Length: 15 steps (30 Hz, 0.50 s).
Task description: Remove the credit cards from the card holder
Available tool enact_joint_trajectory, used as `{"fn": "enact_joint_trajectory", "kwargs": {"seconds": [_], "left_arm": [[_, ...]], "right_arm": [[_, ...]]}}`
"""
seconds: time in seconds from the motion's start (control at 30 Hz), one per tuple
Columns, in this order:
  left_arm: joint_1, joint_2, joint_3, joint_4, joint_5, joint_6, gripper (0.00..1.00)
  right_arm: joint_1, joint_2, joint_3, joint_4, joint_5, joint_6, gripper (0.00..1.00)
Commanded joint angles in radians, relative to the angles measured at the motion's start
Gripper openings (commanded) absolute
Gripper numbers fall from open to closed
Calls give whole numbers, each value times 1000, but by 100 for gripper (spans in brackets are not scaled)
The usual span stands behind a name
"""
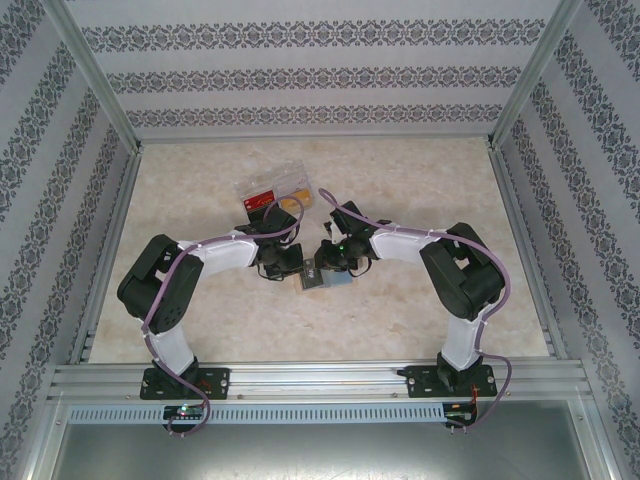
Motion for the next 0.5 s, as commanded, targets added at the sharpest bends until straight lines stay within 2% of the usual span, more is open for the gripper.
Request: {"fn": "enact_joint_trajectory", "kwargs": {"seconds": [0.0, 0.3, 0.47], "left_arm": [[-6, 41, -17, -6, -22, 18, 4], [-6, 51, -22, 0, -18, 20, 3], [-6, 40, -11, -28, -27, 39, 11]], "right_arm": [[-9, 14, -11, 31, -47, 3, 18], [-22, -1, -25, 52, -73, 9, 13], [-34, -34, -46, 50, -38, 4, 6]]}}
